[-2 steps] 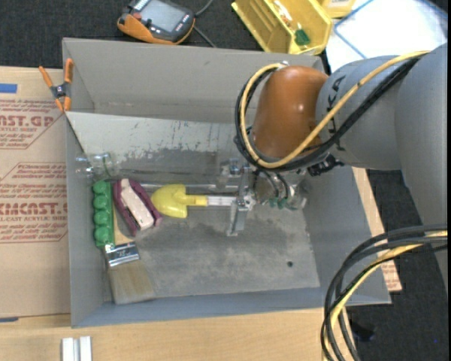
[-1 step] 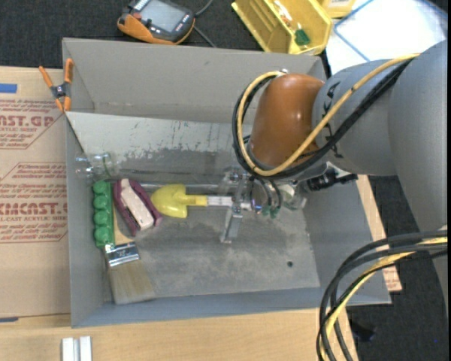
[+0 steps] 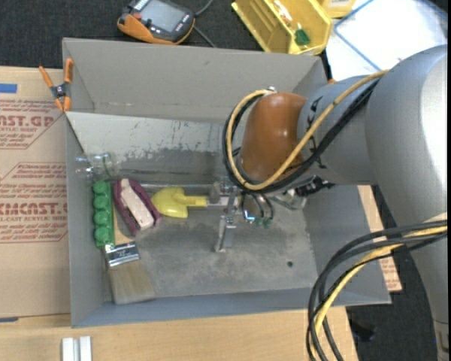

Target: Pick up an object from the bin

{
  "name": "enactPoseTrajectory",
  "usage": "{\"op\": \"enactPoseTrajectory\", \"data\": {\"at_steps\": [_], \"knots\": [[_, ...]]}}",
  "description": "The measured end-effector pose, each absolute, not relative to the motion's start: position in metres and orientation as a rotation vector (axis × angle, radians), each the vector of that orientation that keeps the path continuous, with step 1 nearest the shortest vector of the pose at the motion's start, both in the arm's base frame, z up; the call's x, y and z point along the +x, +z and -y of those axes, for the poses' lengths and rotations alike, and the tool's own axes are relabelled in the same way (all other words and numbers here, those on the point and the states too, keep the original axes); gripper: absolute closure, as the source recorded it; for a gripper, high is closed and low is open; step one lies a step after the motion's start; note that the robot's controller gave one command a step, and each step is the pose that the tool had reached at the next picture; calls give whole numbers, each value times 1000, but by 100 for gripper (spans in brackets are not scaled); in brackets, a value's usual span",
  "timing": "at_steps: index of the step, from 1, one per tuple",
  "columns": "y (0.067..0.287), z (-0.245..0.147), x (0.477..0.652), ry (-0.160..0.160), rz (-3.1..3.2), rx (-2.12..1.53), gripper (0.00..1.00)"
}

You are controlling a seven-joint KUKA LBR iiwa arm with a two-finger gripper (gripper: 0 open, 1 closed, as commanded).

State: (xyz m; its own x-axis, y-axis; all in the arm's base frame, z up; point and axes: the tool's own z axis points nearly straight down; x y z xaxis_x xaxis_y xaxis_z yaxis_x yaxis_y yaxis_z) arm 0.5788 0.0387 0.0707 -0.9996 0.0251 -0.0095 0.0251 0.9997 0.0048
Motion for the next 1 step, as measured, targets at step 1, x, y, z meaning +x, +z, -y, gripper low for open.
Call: {"op": "enactPoseTrajectory", "data": {"at_steps": [1], "knots": [[72,-28,575,10,-3116,310,100]]}}
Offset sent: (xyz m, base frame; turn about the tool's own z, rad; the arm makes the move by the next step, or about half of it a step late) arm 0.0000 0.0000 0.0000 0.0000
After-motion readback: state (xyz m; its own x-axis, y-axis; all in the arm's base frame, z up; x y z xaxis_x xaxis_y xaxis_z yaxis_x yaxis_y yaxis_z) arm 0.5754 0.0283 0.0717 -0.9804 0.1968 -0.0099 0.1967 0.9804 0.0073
